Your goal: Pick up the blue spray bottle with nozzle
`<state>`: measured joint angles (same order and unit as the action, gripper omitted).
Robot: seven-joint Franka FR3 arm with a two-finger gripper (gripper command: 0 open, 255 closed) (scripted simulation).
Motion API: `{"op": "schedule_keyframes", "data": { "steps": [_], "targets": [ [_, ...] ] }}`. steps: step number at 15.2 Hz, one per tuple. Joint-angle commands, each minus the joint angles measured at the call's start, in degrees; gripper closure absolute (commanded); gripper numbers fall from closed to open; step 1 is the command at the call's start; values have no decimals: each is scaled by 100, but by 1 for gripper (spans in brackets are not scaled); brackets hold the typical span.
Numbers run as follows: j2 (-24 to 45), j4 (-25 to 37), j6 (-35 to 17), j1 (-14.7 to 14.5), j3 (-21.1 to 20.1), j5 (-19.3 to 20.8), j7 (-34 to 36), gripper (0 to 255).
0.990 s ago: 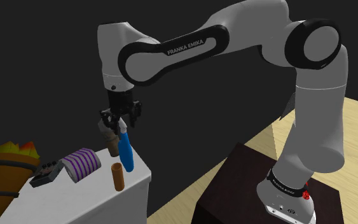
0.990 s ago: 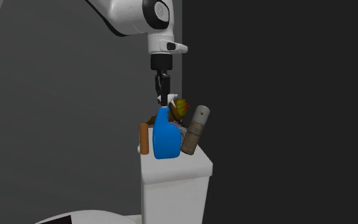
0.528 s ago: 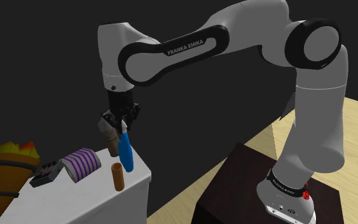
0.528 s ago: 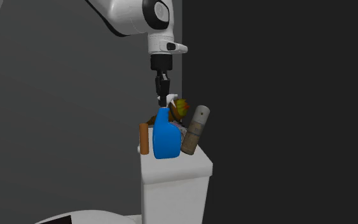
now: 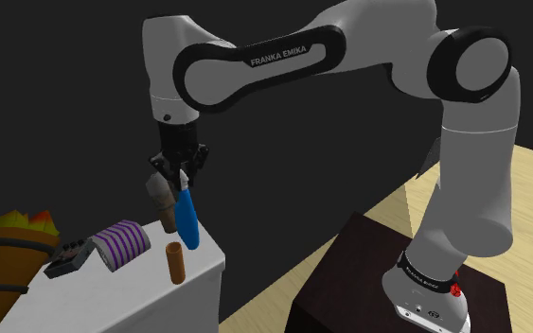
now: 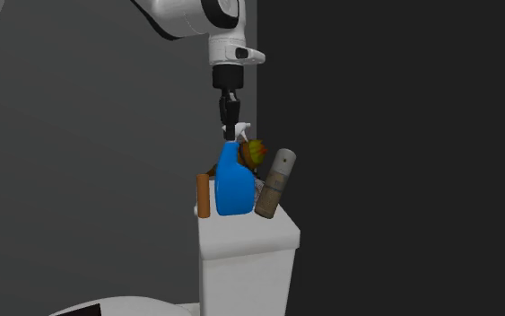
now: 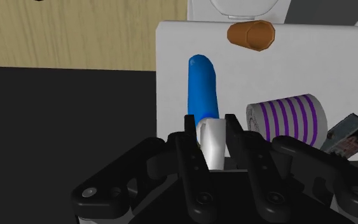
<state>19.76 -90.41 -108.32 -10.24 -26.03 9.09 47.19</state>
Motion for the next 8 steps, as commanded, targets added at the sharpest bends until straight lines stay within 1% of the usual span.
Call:
{"op": "schedule_keyframes", "data": {
  "steps": [1,8],
  "targets": [
    [-19,127,143,-9,-8,-13,-7,255],
    [-54,620,666,-40,-29,-42,-36,255]
  ]
}}
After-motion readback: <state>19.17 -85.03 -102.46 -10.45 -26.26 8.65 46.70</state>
